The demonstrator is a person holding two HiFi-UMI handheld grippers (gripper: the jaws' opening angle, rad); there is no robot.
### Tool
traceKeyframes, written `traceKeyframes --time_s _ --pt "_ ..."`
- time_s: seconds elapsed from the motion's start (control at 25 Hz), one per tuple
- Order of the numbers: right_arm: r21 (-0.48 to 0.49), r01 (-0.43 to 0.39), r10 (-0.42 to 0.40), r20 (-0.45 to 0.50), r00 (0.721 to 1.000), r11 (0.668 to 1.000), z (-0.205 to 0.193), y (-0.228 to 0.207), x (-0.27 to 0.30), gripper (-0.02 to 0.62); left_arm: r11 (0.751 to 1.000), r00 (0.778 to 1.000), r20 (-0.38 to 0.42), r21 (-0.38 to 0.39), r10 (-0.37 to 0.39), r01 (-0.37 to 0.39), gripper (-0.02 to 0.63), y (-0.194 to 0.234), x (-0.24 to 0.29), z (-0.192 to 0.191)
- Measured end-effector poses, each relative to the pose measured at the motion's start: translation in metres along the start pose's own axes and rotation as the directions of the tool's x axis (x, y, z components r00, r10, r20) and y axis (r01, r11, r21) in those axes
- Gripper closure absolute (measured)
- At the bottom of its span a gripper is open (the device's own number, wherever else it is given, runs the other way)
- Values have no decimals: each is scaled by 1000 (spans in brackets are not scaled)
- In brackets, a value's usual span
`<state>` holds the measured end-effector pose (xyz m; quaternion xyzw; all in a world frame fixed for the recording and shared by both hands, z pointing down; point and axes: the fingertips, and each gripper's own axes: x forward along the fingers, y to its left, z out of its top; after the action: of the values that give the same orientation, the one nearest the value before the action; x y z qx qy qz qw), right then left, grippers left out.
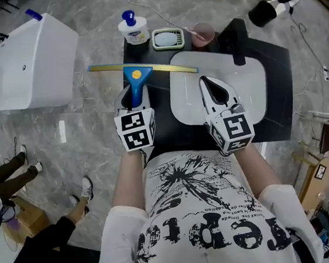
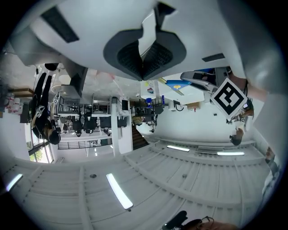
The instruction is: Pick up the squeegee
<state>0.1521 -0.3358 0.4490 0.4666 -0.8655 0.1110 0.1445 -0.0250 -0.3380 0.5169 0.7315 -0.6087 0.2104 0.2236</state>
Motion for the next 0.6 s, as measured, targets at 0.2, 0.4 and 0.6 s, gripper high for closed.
traceKeyframes --time_s 0.2,0.4,0.6 --pt "-22 33 -31 90 995 999 48 3 -10 580 1000 992 124 19 -21 19 468 9 -34 53" --pt "-7 67 -64 167 984 998 89 13 -26 580 998 970 240 45 -41 31 468 18 -74 103" --pt "-37 81 -72 202 977 996 114 30 -40 580 995 933 354 90 -68 39 468 23 -112 148"
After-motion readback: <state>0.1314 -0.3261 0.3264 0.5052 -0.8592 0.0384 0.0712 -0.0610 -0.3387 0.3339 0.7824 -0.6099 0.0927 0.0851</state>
